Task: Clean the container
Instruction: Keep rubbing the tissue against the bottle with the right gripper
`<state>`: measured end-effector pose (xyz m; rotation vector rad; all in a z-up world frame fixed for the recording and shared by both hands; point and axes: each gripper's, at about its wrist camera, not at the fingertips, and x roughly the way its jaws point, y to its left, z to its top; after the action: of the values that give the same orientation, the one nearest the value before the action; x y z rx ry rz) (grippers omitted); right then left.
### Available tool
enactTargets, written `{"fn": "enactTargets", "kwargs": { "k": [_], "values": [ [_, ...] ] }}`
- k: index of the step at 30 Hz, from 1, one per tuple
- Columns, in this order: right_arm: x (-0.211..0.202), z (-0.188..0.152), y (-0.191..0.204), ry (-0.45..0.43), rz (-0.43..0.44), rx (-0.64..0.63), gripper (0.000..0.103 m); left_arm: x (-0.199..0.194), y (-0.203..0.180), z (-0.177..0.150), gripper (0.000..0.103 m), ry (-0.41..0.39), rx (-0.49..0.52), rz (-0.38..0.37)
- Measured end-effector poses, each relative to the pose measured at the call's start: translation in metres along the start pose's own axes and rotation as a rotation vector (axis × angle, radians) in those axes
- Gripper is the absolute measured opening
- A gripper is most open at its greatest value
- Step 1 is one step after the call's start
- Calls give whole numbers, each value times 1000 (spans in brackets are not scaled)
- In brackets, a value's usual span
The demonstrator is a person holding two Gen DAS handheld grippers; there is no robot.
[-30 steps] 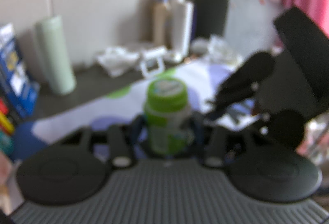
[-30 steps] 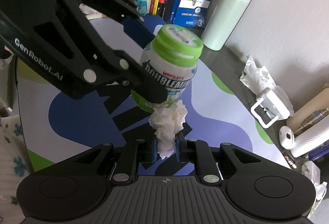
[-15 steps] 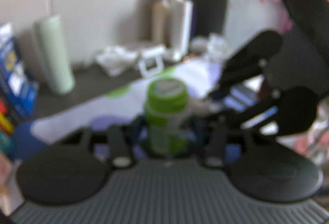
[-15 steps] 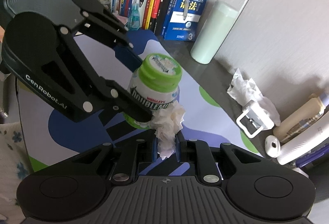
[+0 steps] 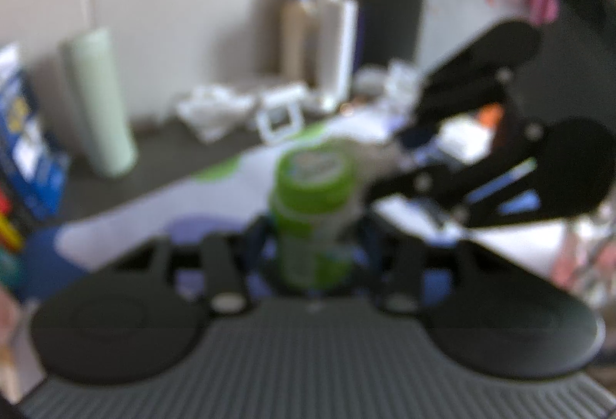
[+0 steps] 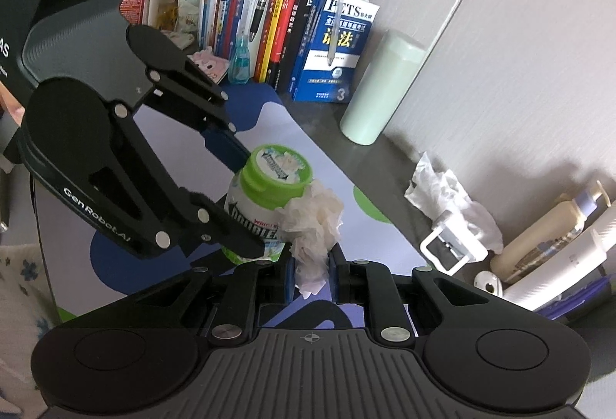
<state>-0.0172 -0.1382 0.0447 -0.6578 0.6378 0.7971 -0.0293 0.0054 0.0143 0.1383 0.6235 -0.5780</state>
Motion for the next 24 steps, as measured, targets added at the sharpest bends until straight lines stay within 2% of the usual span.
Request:
{"fn": "enactTargets", "kwargs": {
  "k": [24],
  "values": [
    [25, -10, 9, 68, 33, -5, 17, -1, 0, -1, 48, -5, -1, 8]
  ]
}}
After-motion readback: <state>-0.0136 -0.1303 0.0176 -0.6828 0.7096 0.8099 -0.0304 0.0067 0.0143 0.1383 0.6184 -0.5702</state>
